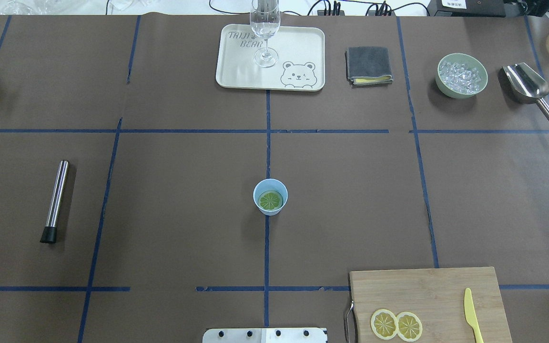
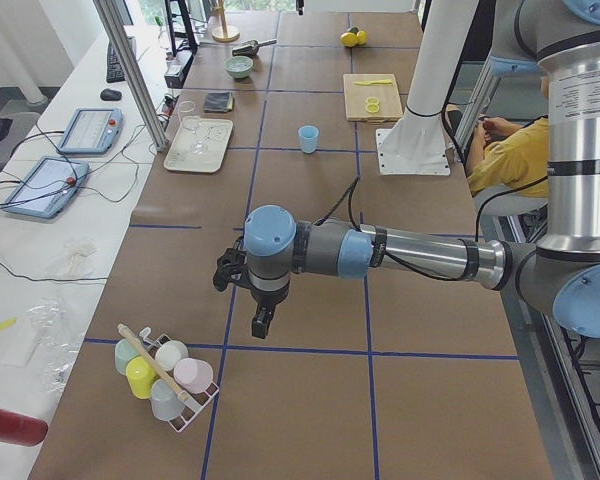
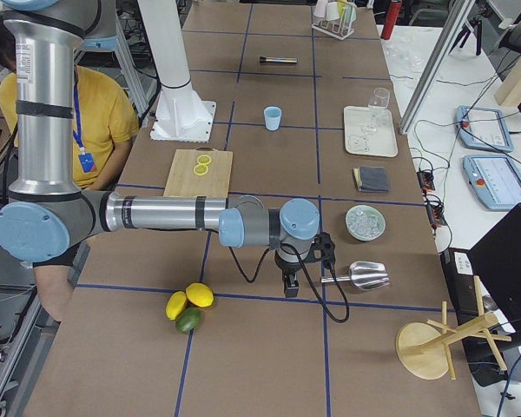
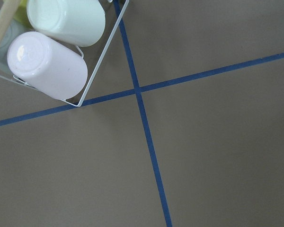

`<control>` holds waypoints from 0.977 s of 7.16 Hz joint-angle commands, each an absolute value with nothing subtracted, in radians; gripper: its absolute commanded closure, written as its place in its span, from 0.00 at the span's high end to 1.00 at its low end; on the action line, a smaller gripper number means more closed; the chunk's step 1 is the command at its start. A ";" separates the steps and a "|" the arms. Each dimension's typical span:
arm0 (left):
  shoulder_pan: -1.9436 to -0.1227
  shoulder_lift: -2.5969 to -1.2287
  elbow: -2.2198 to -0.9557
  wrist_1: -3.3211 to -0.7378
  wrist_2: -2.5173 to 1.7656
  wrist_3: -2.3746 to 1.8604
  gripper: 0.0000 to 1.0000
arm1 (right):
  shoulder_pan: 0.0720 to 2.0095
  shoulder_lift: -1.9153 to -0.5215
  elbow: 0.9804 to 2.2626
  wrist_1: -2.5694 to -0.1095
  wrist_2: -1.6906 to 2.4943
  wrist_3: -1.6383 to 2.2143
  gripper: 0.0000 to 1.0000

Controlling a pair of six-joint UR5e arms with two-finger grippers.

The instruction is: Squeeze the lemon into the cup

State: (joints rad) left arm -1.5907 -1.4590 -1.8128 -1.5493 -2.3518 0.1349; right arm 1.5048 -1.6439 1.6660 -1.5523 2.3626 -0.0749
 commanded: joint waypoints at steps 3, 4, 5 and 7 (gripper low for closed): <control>-1.592 -1.451 -1.838 -1.549 -2.355 0.129 1.00 | 1.503 -1.640 1.666 -1.557 2.361 -0.069 1.00; -1.592 -1.441 -1.842 -1.551 -2.359 0.130 1.00 | 1.503 -1.644 1.667 -1.559 2.362 -0.066 1.00; -1.592 -1.445 -1.856 -1.552 -2.361 0.132 1.00 | 1.503 -1.644 1.667 -1.559 2.364 -0.064 1.00; -1.591 -1.454 -1.852 -1.542 -2.361 0.137 1.00 | 1.503 -1.652 1.670 -1.552 2.387 -0.063 1.00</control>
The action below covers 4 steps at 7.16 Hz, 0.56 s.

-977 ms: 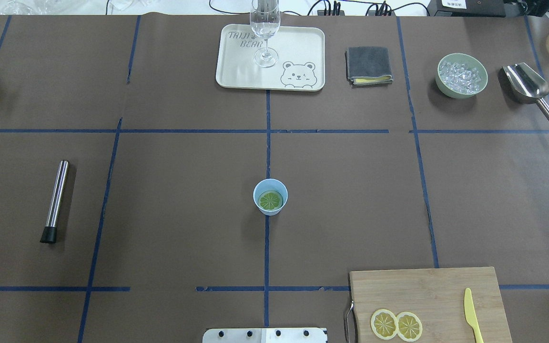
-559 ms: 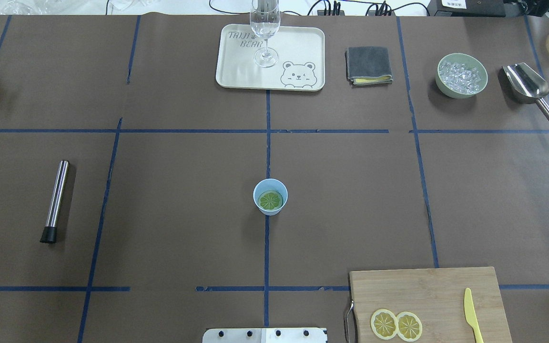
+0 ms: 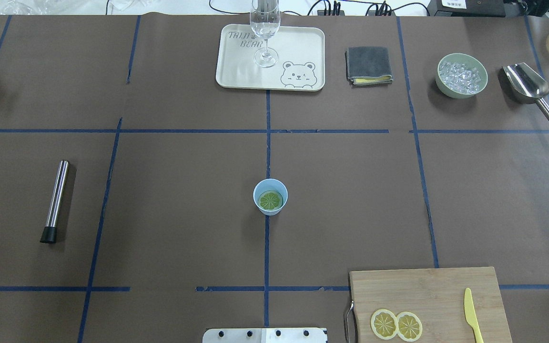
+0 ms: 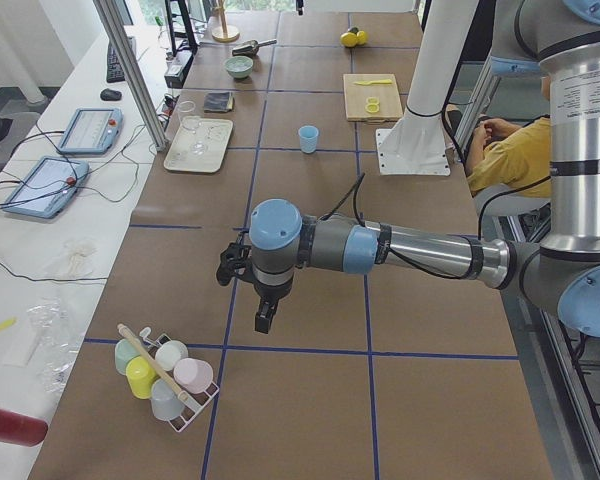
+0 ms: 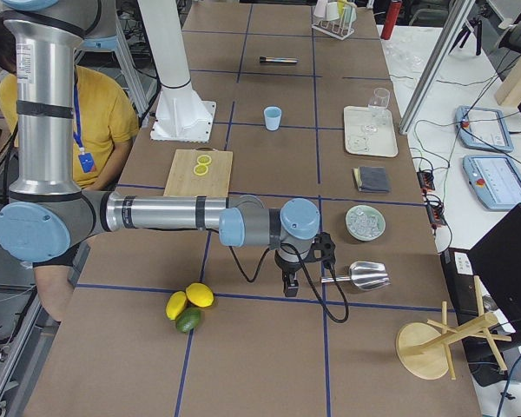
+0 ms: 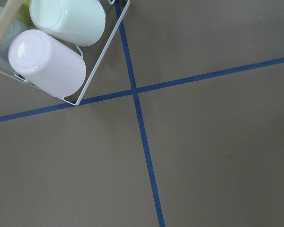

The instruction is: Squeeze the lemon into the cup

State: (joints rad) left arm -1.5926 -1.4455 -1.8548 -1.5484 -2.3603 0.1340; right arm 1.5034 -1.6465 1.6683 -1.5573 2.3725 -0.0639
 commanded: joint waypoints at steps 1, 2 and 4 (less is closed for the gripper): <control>-1.591 -1.454 -1.856 -1.536 -2.356 0.137 1.00 | 1.503 -1.652 1.667 -1.555 2.405 -0.063 1.00; -1.591 -1.456 -1.864 -1.534 -2.358 0.140 1.00 | 1.503 -1.651 1.667 -1.549 2.405 -0.063 1.00; -1.594 -1.442 -1.867 -1.510 -2.358 0.141 1.00 | 1.503 -1.649 1.675 -1.548 2.405 -0.063 1.00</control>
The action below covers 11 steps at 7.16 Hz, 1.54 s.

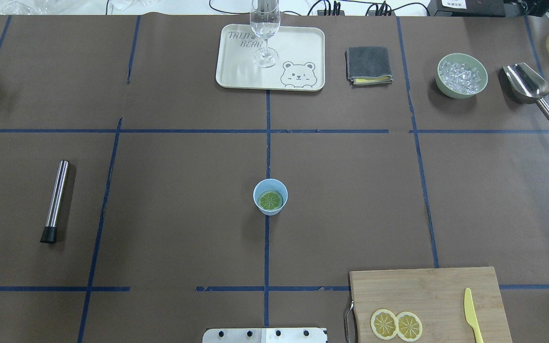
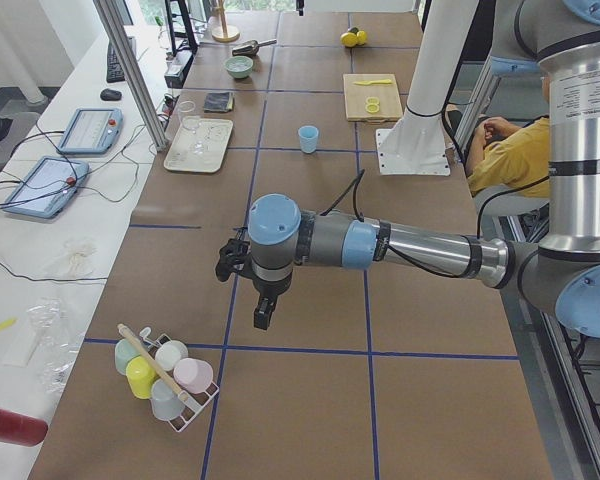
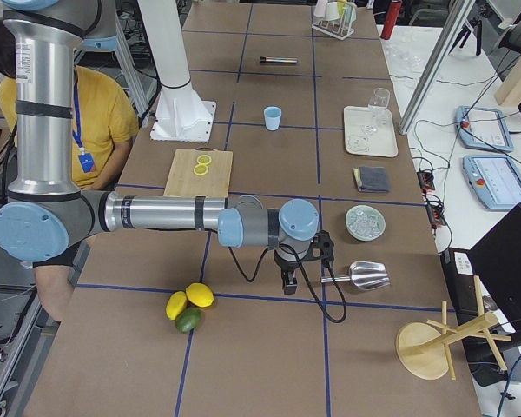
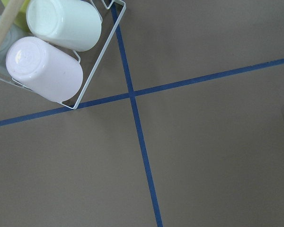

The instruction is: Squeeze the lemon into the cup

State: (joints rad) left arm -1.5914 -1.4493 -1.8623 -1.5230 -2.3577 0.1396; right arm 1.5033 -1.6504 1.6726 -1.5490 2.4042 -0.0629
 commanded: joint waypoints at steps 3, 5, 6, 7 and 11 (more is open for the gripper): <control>-1.592 -1.436 -1.867 -1.485 -2.356 0.140 1.00 | 1.503 -1.651 1.672 -1.546 2.404 -0.063 1.00; -1.594 -1.436 -1.884 -1.471 -2.356 0.140 1.00 | 1.503 -1.652 1.674 -1.546 2.401 -0.063 1.00; -1.594 -1.437 -1.884 -1.470 -2.356 0.140 1.00 | 1.503 -1.652 1.674 -1.546 2.402 -0.063 1.00; -1.591 -1.439 -1.882 -1.471 -2.352 0.138 1.00 | 1.503 -1.652 1.672 -1.546 2.402 -0.063 1.00; -1.591 -1.437 -1.878 -1.471 -2.352 0.138 1.00 | 1.503 -1.661 1.671 -1.545 2.402 -0.063 1.00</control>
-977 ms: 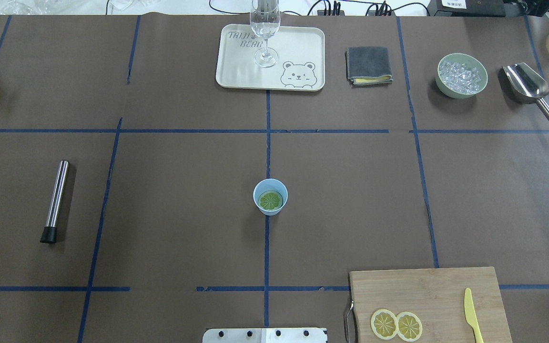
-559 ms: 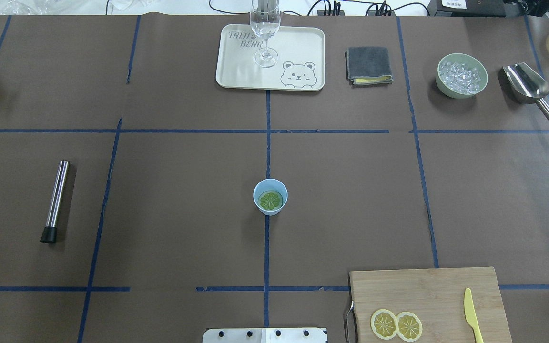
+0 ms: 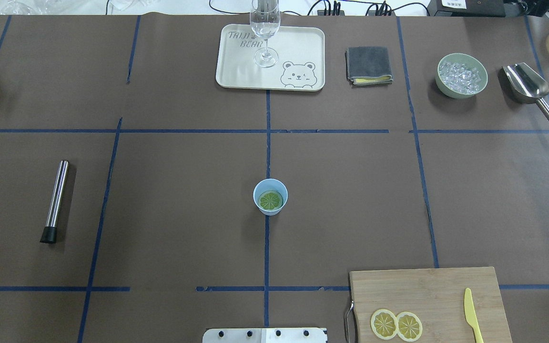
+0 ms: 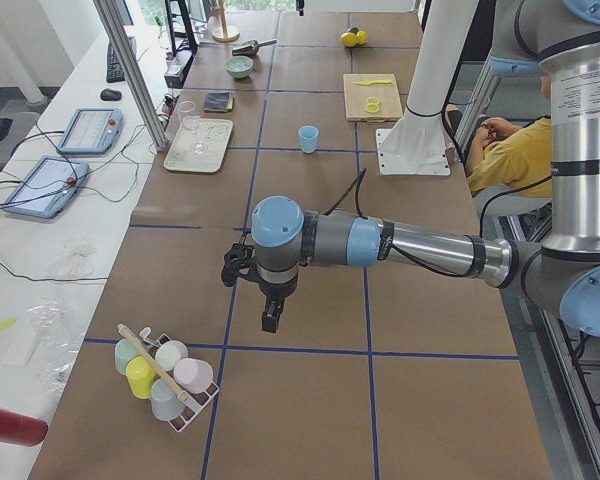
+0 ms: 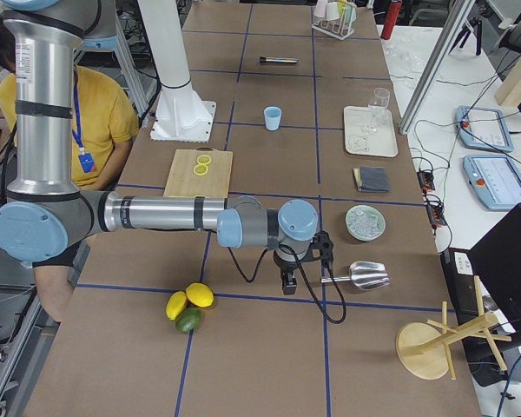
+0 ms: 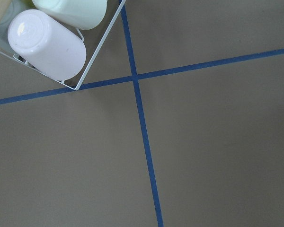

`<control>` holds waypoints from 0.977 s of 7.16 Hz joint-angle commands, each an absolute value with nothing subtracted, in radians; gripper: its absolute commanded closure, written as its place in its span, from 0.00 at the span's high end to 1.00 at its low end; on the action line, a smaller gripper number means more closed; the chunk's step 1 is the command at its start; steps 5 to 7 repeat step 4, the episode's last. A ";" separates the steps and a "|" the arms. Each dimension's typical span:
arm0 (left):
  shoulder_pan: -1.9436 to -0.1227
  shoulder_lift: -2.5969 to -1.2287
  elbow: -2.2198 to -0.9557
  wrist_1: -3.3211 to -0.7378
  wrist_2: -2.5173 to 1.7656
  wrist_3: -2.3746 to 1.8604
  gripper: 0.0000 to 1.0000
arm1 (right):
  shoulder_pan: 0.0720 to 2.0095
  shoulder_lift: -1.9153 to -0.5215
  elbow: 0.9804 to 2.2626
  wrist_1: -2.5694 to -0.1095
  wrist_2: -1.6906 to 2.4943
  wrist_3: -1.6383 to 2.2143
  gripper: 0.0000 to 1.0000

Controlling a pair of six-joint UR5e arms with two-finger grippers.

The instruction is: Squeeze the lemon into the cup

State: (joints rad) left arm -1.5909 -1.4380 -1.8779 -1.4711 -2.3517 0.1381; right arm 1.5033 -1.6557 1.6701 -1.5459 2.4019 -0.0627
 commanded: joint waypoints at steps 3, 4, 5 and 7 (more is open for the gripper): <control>-1.591 -1.442 -1.873 -1.473 -2.352 0.137 1.00 | 1.503 -1.663 1.675 -1.545 2.404 -0.060 1.00; -1.588 -1.456 -1.884 -1.460 -2.352 0.137 1.00 | 1.503 -1.661 1.680 -1.545 2.404 -0.060 1.00; -1.588 -1.456 -1.884 -1.460 -2.352 0.137 1.00 | 1.503 -1.661 1.680 -1.545 2.404 -0.060 1.00; -1.588 -1.456 -1.884 -1.460 -2.352 0.137 1.00 | 1.503 -1.661 1.680 -1.545 2.404 -0.060 1.00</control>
